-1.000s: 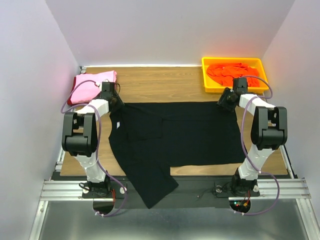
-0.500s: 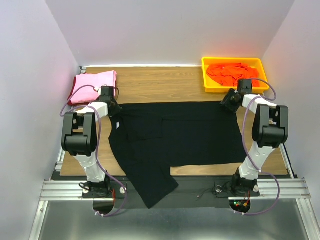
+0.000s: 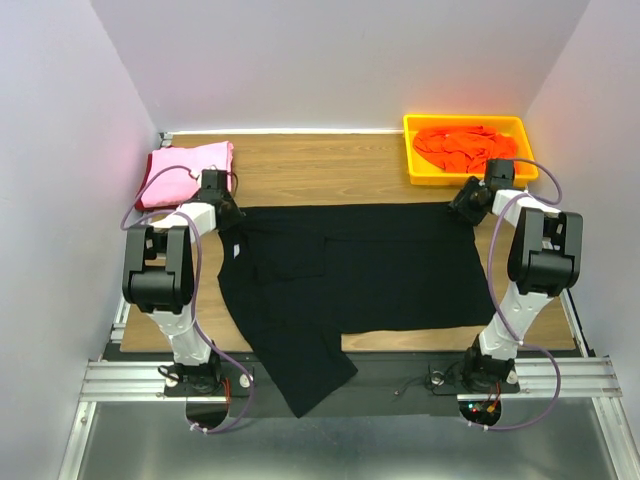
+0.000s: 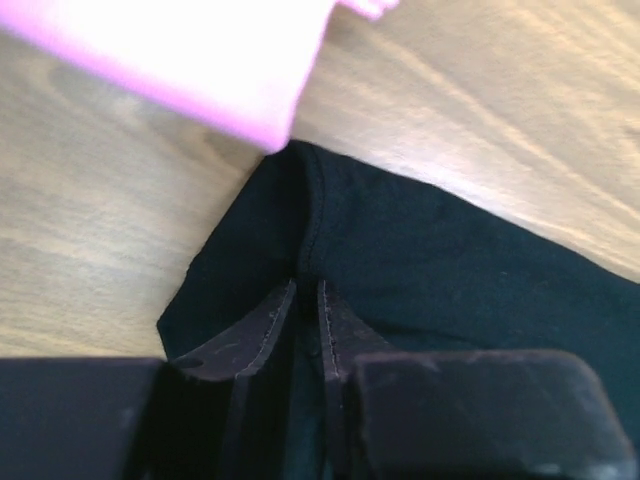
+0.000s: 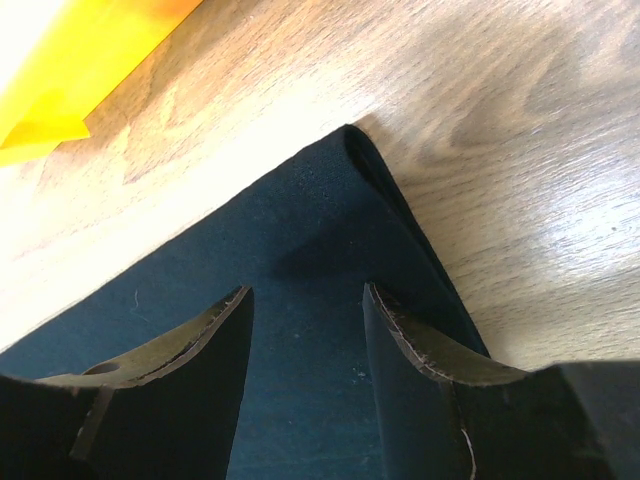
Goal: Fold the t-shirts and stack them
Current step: Fold the tshirt
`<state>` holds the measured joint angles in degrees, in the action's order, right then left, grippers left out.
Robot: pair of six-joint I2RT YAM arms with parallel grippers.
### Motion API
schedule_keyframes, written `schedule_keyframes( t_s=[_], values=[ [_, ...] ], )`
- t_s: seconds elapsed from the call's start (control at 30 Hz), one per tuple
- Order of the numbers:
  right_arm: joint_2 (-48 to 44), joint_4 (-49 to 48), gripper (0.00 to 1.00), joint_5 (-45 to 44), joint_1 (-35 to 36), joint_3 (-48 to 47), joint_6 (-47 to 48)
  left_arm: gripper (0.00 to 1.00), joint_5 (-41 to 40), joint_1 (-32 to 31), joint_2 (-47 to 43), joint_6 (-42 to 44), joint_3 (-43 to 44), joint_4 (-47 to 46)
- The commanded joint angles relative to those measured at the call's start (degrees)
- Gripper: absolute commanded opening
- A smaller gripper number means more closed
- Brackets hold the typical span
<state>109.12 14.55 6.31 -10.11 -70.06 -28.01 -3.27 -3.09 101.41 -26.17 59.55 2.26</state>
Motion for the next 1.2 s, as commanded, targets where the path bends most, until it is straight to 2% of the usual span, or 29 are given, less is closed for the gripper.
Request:
schedule_keyframes(
  t_s=[0.0,0.03,0.07,0.17,0.2,0.3,0.5,0.67,0.8,0.9,1.17],
  values=[
    [-2.07,-0.13,0.54,-1.30,-0.79,-2.36,2.52,0.31,1.42,-1.04,1.06,1.22,5.22,-1.30],
    [-2.16,-0.13,0.54,-1.12,-0.79,-2.45,2.70,0.34,1.33,-1.30,1.51,1.21,5.75,-1.21],
    [-3.38,-0.13,0.54,-0.69,-0.70,-2.19,2.96,0.43,1.16,-1.82,1.69,1.30,6.80,-0.60],
    [-5.23,-0.13,0.54,2.91,-0.79,-1.66,2.87,0.54,-0.77,-2.44,-0.58,1.39,7.42,1.16],
    [-6.97,0.13,0.54,3.71,-0.70,-1.31,2.52,0.61,-1.56,-2.71,-3.12,1.39,7.08,1.86],
    [-10.76,1.01,0.55,4.33,-0.70,2.37,1.65,0.69,-4.11,-2.71,-9.70,0.95,4.44,4.23],
    [-20.26,7.93,0.55,3.54,-0.61,8.79,3.22,0.70,-7.72,-5.60,-25.52,-0.63,-6.01,9.33],
    [-23.69,11.91,0.55,3.37,0.61,12.84,4.01,0.68,-6.75,-11.74,-30.30,-3.62,-12.87,11.45],
    [-23.43,12.35,0.55,1.61,1.23,13.20,3.93,0.67,-5.79,-13.17,-27.24,-4.15,-14.20,9.35],
    [-21.59,12.26,0.54,1.08,1.67,9.78,3.66,0.67,-6.14,-13.17,-23.98,-3.54,-13.41,7.76],
    [-11.58,8.66,0.49,-5.77,2.99,6.43,0.42,0.65,-4.38,-13.17,-15.19,-2.04,-12.18,2.84]
  ],
)
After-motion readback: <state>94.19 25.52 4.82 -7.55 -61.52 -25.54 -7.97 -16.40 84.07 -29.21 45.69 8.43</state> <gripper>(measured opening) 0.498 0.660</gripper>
